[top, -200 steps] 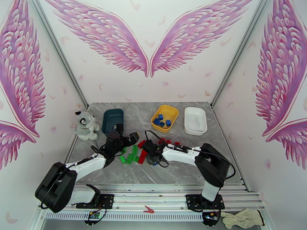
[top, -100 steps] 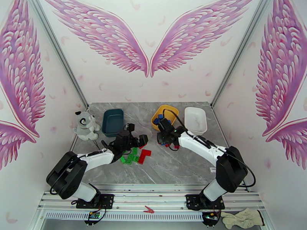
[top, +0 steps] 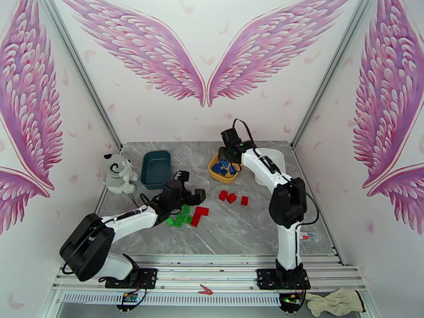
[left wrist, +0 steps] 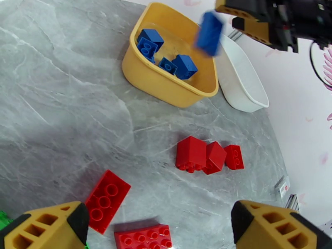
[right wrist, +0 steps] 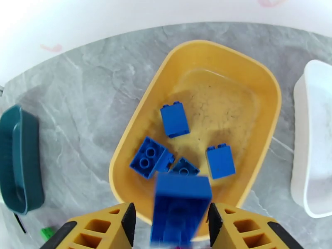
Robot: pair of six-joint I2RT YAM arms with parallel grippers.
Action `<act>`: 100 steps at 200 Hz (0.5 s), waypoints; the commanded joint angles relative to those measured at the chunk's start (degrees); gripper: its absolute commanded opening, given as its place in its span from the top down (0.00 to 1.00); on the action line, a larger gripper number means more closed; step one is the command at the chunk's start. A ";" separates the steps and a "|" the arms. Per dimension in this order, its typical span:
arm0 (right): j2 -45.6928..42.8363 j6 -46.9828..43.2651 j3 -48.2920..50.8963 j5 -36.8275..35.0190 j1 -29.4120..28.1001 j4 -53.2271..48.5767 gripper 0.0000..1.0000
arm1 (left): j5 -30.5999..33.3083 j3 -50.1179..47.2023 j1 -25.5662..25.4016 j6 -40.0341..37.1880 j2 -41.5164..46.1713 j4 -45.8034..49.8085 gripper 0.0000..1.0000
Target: Sort the legos into containers by color
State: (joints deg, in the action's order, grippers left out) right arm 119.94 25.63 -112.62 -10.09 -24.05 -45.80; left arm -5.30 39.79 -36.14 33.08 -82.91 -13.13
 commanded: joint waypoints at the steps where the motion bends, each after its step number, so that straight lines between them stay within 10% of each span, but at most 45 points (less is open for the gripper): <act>1: -0.30 -1.37 -3.48 -0.40 -0.12 -4.44 0.33 | 3.19 2.30 -0.67 -2.82 2.20 3.47 0.05; 100: -30.46 -0.08 36.78 8.42 -6.03 4.67 0.35 | 12.49 7.12 -2.05 -8.99 1.40 12.87 0.17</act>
State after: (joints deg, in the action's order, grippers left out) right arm 96.23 25.26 -85.36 -5.34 -28.95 -43.81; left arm 3.53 43.38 -37.93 27.46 -81.28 -4.67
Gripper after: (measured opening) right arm 0.651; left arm 0.845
